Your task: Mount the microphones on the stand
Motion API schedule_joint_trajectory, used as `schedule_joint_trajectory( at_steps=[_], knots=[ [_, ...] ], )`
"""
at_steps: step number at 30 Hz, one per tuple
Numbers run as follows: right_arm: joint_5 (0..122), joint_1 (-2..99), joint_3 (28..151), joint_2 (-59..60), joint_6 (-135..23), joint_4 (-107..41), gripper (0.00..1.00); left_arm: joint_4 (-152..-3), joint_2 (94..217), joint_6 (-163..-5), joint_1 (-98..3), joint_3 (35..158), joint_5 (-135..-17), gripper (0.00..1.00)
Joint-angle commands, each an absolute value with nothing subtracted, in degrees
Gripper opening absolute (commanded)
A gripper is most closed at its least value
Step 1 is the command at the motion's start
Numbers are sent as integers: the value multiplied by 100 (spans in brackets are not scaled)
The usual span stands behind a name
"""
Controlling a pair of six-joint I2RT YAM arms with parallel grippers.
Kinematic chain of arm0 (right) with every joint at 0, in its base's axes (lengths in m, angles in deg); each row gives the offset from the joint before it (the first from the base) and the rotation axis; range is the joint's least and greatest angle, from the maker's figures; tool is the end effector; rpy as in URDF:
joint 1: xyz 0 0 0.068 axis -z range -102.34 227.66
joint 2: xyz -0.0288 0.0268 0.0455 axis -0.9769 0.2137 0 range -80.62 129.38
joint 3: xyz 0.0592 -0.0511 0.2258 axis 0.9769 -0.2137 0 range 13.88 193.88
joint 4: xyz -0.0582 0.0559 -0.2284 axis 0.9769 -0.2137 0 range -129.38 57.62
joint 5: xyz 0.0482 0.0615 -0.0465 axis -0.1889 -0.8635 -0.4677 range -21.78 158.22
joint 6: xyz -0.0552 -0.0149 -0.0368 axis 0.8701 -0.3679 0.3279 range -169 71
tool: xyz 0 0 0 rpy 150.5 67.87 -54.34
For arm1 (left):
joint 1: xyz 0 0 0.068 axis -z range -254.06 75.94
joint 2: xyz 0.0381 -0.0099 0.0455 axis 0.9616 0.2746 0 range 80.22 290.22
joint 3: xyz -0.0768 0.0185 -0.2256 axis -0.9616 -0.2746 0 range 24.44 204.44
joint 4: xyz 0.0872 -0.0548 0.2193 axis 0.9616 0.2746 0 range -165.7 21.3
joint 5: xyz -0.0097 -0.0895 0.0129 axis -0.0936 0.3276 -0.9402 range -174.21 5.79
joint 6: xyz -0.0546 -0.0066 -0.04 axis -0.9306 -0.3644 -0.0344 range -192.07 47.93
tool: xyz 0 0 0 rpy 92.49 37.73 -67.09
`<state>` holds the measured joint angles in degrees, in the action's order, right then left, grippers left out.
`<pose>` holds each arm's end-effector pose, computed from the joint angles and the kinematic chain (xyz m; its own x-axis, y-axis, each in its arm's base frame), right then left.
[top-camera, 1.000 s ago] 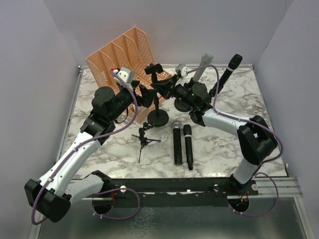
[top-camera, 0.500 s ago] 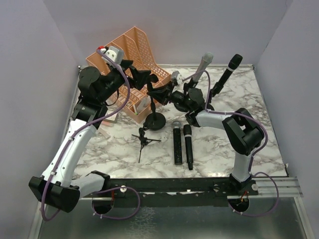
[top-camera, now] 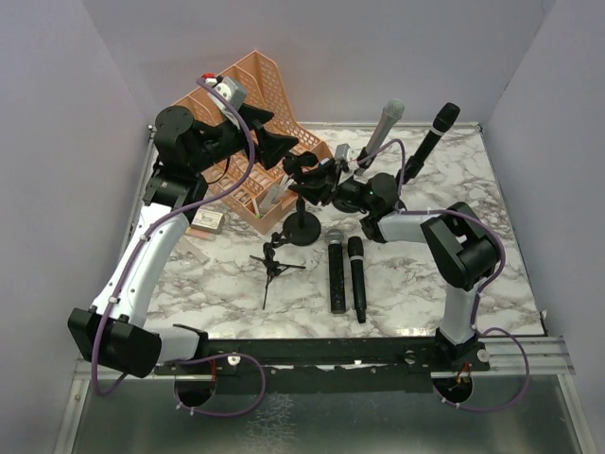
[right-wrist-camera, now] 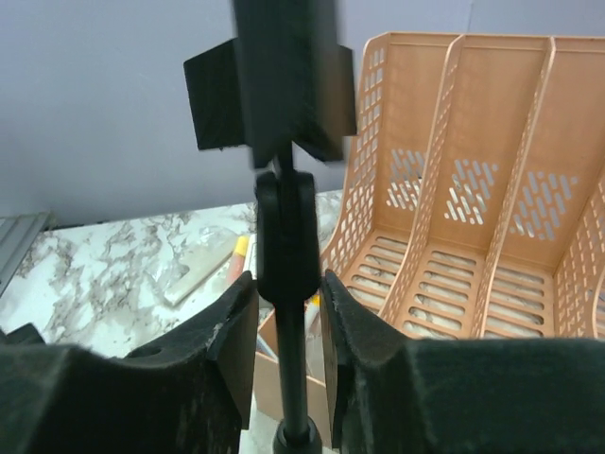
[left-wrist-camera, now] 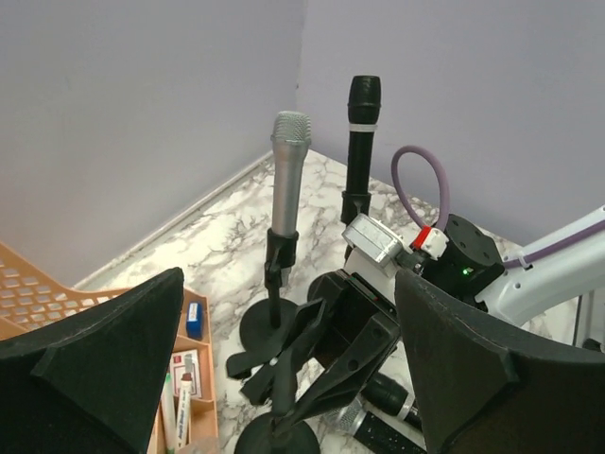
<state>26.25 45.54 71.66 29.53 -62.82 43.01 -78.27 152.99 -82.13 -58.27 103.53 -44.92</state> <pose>0.3099 0.2377 0.2320 0.1027 0.2742 -0.9562 -0.9692 0.2440 -0.0342 0.2634 -0.1104 0.4344 0.0044 -0.1418 -0.9899 0.8261 0.5583 -0.0763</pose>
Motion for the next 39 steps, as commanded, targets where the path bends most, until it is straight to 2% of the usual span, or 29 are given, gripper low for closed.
schedule_joint_trajectory(
  at_steps=[1,5,15,19,24,28,31,34,39],
  knots=[
    [2334,4549,6961,2927,-6263,4659,38,-8038,15401,-8341,-5877,10442,-3888,91],
    [2434,4549,6713,2670,-6293,4587,50,-8037,15549,-8280,-5907,10504,-3509,92],
    [3113,4552,5854,1714,-6136,4054,61,-7579,15753,-7156,-6007,10467,-2578,92],
    [3490,4554,5677,1339,-6057,3582,62,-7368,15882,-6438,-6017,10376,-2019,93],
    [4134,4558,5252,858,-5748,3243,63,-6791,16138,-5209,-6031,10372,-1813,94],
    [4430,4558,4903,230,-5642,2824,64,-6711,16363,-4831,-6035,10457,-1874,94],
    [4485,4558,4739,-241,-5672,2310,64,-6761,16577,-4730,-6035,10515,-1795,93],
    [4523,4558,4603,-647,-5621,1760,64,-7470,16647,-5130,-6018,10296,-2033,92],
    [4754,4558,4334,-1309,-5568,1085,64,-7547,16775,-5148,-6011,10142,-1852,90]
  ],
)
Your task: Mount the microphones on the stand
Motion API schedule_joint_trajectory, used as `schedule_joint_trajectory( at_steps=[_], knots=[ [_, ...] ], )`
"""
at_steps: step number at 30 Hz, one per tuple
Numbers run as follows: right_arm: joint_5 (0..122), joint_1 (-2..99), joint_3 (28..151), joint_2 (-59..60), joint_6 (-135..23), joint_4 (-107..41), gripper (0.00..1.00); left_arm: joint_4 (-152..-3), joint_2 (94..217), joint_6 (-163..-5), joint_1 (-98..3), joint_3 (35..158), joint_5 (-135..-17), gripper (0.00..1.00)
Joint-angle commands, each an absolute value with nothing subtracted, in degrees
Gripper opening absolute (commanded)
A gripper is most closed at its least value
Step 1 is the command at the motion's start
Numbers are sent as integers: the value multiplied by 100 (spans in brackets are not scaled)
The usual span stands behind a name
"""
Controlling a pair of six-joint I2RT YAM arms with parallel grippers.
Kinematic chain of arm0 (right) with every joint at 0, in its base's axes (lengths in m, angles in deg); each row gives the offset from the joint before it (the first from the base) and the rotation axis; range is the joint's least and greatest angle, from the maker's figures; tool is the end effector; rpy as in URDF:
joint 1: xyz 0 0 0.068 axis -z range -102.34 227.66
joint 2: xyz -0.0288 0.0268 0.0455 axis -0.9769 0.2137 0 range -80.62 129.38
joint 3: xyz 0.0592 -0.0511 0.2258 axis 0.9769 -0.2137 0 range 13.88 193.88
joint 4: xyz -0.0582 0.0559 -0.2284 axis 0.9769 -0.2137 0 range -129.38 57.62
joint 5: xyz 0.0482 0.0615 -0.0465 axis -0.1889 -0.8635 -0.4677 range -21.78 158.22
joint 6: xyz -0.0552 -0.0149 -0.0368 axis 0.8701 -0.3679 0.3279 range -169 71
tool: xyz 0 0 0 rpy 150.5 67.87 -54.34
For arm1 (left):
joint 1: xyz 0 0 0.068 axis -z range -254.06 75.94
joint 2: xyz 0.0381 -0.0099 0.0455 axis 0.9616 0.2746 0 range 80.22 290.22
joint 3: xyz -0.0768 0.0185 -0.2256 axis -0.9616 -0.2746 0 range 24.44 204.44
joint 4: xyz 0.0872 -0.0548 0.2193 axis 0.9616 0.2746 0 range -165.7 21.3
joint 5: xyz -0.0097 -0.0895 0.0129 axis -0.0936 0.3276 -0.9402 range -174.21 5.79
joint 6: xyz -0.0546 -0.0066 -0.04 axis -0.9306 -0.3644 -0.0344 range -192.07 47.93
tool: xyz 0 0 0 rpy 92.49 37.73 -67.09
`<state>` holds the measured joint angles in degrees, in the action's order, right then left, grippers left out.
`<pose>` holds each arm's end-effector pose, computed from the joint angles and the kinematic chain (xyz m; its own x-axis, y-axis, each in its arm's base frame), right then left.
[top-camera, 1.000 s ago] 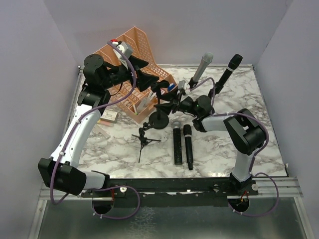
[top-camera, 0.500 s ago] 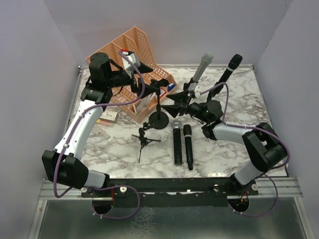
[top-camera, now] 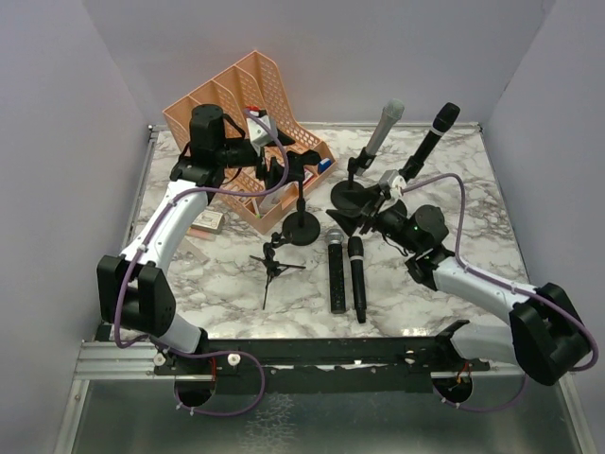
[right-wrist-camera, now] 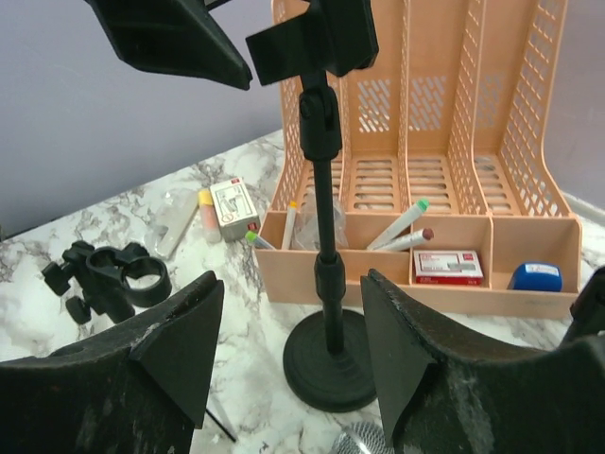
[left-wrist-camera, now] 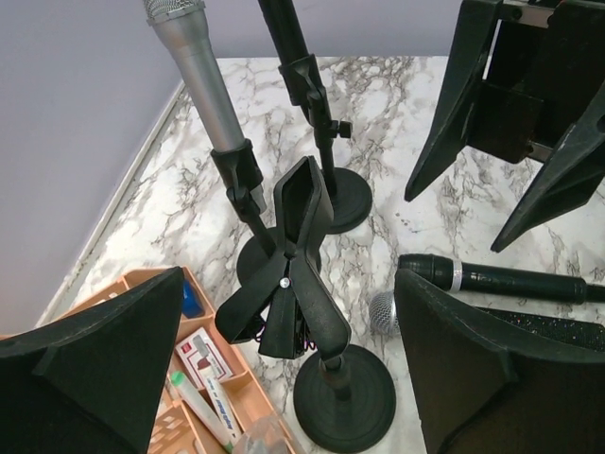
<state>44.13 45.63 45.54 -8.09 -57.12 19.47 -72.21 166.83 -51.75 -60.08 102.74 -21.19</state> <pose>0.2271 0.1684 0.2539 0.0436 0.1793 -0.9828 -0.8384 0.5415 0.0616 0.3122 -0.1278 0.3487 0.1459 0.1260 -0.9812 0.9655 0.1981 0.1690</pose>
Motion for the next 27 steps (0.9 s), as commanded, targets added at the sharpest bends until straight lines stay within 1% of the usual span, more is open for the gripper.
schedule_joint_trajectory(
  at_steps=[1,4,9,11,18,22,24,25,27],
  knots=[
    [4766,4558,4313,-1425,-5521,946,64,-7615,16782,-5157,-6009,10095,-1835,89],
    [4880,4558,4304,-1708,-5502,563,64,-7714,16833,-5201,-6009,10064,-1810,84],
    [5035,4558,4340,-1943,-5479,280,66,-8065,16829,-5564,-5991,9917,-1920,69],
    [5102,4558,4374,-1970,-5480,212,67,-8090,16829,-5604,-5983,9891,-1975,66],
    [5128,4558,4596,-1943,-5472,-83,70,-8113,16853,-5608,-5960,9879,-2064,63],
    [5106,4558,4672,-1966,-5489,-177,70,-8064,16893,-5598,-5956,9889,-1898,72],
    [5103,4558,4698,-1979,-5505,-224,71,-8029,16922,-5581,-5956,9889,-1878,73],
    [5106,4554,4707,-1987,-5502,-246,71,-8016,16944,-5575,-5956,9889,-1878,73],
    [5109,4558,4713,-2001,-5505,-303,70,-7963,16981,-5575,-5956,9904,-1916,68]
  ],
)
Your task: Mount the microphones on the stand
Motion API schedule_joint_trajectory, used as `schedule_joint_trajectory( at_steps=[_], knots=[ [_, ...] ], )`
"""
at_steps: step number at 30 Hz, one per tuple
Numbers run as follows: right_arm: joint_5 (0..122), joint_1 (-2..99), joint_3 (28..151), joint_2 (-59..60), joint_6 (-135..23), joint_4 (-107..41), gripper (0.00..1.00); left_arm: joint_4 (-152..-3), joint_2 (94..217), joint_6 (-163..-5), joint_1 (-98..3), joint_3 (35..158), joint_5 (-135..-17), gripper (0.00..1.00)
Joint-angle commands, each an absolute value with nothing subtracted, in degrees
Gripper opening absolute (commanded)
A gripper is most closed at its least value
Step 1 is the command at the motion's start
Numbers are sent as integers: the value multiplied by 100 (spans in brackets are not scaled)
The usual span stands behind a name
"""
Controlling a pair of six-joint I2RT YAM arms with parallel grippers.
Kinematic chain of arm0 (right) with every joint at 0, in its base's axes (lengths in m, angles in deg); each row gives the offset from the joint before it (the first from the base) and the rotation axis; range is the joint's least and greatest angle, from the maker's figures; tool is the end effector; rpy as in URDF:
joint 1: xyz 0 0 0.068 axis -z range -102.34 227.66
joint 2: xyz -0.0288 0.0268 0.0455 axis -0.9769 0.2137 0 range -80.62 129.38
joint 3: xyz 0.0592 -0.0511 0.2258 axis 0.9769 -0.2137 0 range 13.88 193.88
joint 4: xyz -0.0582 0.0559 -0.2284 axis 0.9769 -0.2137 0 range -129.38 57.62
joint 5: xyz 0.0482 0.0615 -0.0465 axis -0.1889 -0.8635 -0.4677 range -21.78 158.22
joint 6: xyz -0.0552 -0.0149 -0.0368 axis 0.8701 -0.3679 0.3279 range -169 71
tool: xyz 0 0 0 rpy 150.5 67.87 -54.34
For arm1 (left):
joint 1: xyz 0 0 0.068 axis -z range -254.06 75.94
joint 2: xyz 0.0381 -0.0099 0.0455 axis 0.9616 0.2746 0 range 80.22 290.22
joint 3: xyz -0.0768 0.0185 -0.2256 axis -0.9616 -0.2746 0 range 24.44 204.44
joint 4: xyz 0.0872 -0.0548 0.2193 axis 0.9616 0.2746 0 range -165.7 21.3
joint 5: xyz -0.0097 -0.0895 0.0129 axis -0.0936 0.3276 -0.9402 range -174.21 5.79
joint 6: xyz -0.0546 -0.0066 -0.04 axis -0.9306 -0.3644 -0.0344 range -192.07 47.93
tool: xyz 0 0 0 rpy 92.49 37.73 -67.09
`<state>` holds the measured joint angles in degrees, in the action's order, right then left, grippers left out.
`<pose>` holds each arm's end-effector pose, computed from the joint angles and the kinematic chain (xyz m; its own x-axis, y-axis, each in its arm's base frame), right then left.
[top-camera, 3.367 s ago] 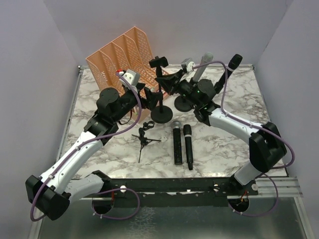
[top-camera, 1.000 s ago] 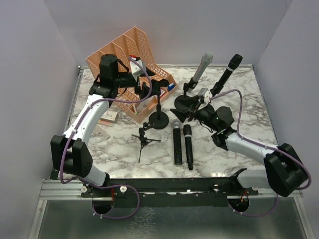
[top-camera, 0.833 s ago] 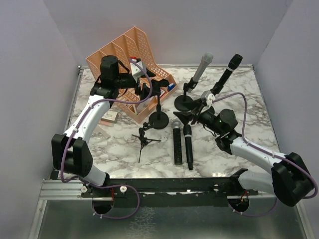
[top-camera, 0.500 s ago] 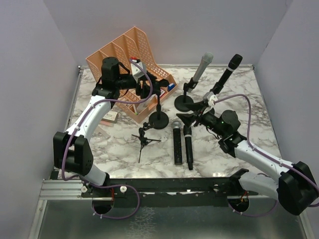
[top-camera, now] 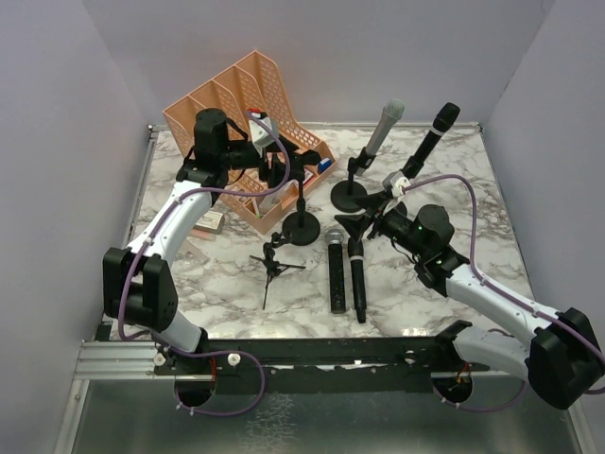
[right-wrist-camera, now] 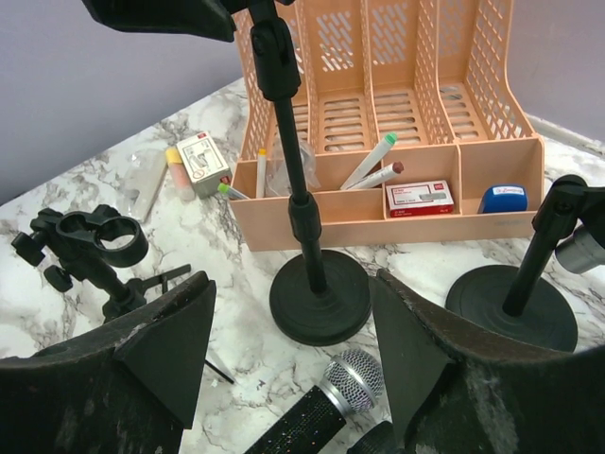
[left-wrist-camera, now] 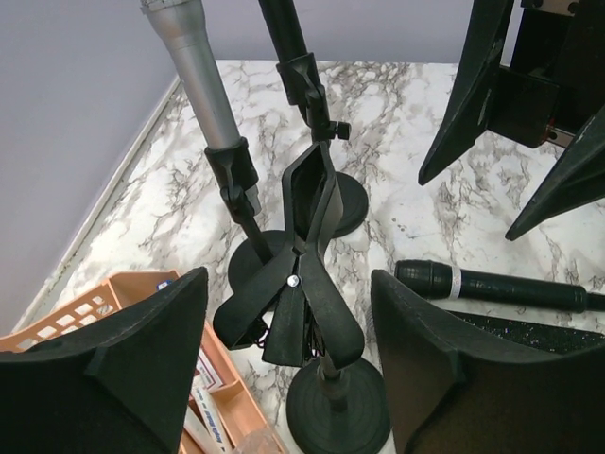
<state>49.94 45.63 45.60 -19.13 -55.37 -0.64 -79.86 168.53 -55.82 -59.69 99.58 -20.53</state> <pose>0.2123 0.1531 0.2595 -0.0563 0.0890 -0.9944 -0.7679 0.6327 0.1001 0.3196 -0.1324 0.3342 0.1251 0.0960 -0.9875 0.9714 0.1906 0.1416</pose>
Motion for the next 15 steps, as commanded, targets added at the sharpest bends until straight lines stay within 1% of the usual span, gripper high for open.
schedule_joint_trajectory(
  at_steps=[1,11,13,15],
  knots=[
    [5117,4558,4716,-2012,-5506,-325,71,-7932,16998,-5568,-5956,9906,-1938,64],
    [5124,4558,4790,-2094,-5541,-615,70,-7992,16908,-5651,-5959,9884,-2002,20],
    [5116,4558,4848,-2080,-5569,-751,68,-8004,16892,-5651,-5958,9859,-1971,14],
    [5130,4558,4930,-2049,-5624,-931,62,-8020,16885,-5681,-5959,9838,-1955,0]
  ],
)
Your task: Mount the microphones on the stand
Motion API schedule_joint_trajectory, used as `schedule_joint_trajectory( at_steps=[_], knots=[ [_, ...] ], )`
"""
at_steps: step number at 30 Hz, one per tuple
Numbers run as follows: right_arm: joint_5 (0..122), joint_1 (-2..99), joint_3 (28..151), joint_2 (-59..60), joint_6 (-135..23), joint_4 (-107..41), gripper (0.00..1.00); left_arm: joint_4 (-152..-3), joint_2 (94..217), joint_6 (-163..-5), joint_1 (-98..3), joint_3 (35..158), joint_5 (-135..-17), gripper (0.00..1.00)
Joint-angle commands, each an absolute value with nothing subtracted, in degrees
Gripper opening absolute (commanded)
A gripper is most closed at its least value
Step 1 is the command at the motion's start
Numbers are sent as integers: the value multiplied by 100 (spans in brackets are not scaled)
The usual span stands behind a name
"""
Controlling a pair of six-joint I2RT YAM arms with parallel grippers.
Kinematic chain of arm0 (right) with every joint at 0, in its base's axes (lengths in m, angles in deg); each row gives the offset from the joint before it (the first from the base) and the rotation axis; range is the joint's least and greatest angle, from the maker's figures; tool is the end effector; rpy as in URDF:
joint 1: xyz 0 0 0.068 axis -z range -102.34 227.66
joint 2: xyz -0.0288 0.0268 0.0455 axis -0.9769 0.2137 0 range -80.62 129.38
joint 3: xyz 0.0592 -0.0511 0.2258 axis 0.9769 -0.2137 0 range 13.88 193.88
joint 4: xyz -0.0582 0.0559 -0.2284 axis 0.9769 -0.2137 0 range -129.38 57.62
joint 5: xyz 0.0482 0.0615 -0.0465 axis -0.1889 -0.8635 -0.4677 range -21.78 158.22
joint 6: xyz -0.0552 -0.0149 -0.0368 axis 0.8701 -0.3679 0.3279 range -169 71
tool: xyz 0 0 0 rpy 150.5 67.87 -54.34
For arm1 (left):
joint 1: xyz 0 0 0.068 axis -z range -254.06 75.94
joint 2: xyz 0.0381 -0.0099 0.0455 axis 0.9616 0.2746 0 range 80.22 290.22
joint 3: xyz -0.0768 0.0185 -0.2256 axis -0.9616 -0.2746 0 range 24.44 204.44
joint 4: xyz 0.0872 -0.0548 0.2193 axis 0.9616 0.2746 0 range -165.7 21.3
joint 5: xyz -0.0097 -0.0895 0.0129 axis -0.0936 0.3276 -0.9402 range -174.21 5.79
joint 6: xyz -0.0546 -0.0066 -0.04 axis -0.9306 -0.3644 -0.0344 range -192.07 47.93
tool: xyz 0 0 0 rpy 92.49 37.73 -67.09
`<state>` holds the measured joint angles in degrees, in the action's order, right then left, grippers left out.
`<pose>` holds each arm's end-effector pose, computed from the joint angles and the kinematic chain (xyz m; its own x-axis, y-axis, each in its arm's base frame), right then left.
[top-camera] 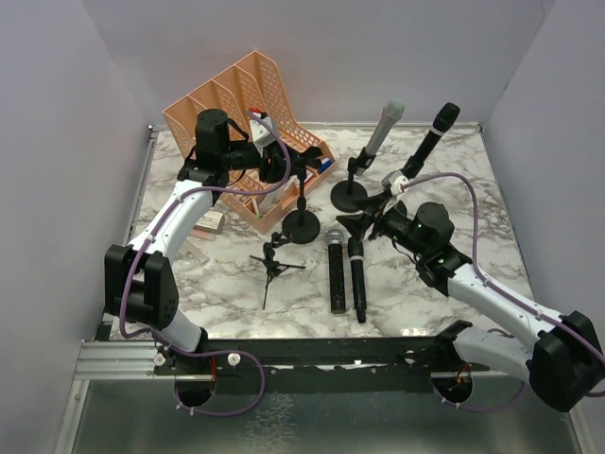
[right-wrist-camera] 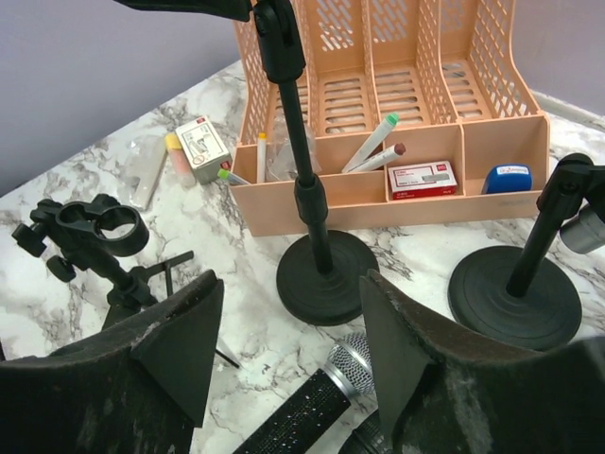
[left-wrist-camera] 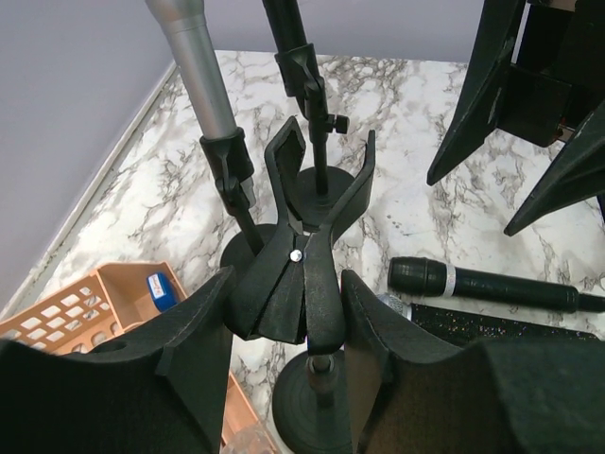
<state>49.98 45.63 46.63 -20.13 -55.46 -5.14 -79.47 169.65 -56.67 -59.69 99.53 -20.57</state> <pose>0.2111 0.1523 0.2602 -0.0938 0.0673 -0.9933 -0.7634 0.6356 0.1152 0.3236 -0.1334 0.3269 0.0845 0.1001 -0.9914 0.9760 0.1919 0.1026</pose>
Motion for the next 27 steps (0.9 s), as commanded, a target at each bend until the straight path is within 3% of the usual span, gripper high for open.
schedule_joint_trajectory(
  at_steps=[1,4,10,13,17,23,25,27],
  knots=[
    [5143,4558,5021,-2013,-5674,-1074,59,-8032,16877,-5690,-5956,9824,-1978,0],
    [5333,4553,5429,-1848,-6151,-1753,54,-8043,16860,-5717,-5963,9788,-2011,0],
    [5369,4516,6654,-913,-7029,-4014,60,-8173,16822,-5937,-5958,9781,-2124,3],
    [5741,4361,6500,-913,-7349,-4106,68,-8238,16799,-6039,-5956,9798,-2207,33],
    [5896,4318,6589,-819,-7660,-4577,72,-8237,16794,-6000,-5956,9819,-2175,52],
    [6113,4197,6827,-629,-7838,-5285,73,-8199,16807,-5856,-5956,9787,-2110,61],
    [6147,4153,6866,-594,-7886,-5369,73,-8136,16811,-5765,-5956,9796,-2108,61],
    [6159,4139,6887,-568,-7945,-5399,73,-8059,16812,-5703,-5956,9801,-2115,55]
  ],
)
